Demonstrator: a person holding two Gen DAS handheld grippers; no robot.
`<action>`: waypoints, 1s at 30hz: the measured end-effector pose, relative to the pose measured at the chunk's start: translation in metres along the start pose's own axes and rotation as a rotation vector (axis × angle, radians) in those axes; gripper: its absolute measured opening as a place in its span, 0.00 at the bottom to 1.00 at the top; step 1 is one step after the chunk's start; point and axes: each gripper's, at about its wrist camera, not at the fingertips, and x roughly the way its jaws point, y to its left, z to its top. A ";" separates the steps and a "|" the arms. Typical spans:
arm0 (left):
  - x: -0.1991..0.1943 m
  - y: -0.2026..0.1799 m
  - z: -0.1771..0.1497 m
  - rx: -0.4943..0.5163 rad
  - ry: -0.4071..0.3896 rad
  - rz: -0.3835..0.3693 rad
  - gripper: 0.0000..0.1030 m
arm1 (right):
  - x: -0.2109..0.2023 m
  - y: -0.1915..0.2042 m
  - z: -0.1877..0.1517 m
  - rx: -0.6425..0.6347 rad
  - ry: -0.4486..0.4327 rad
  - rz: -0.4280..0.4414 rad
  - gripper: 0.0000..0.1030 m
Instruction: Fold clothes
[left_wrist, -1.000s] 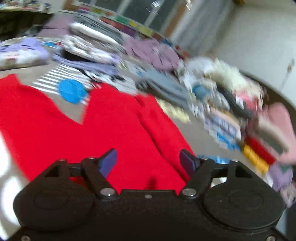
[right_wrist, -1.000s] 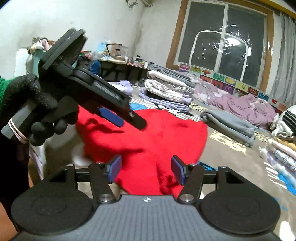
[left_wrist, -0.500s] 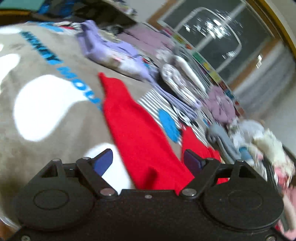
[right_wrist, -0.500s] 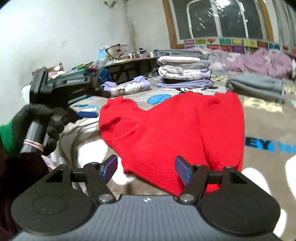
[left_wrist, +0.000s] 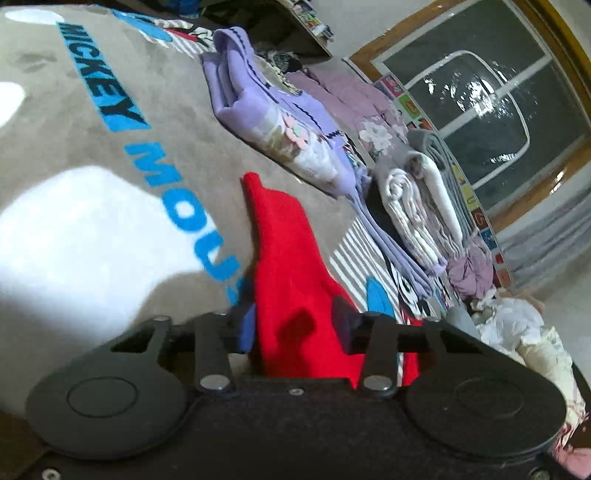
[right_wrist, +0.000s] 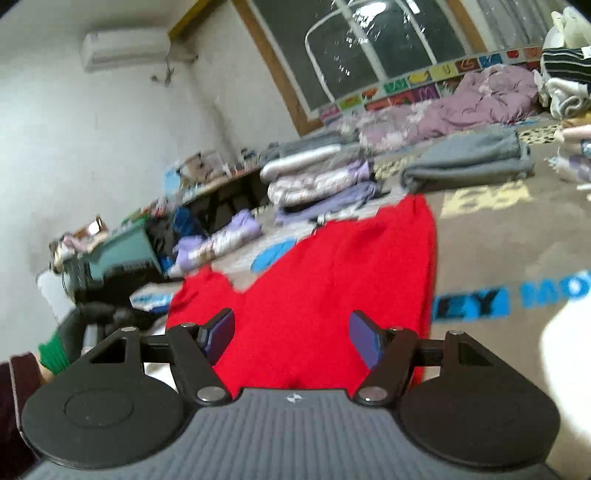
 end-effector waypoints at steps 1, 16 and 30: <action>0.003 0.000 0.001 0.001 -0.001 0.003 0.32 | 0.000 -0.006 0.005 0.004 -0.011 0.001 0.67; -0.010 -0.096 -0.028 0.256 -0.039 -0.205 0.02 | 0.032 -0.057 0.024 0.309 0.005 0.293 0.67; 0.012 -0.212 -0.157 0.709 0.083 -0.277 0.01 | 0.028 -0.088 0.023 0.498 -0.032 0.317 0.69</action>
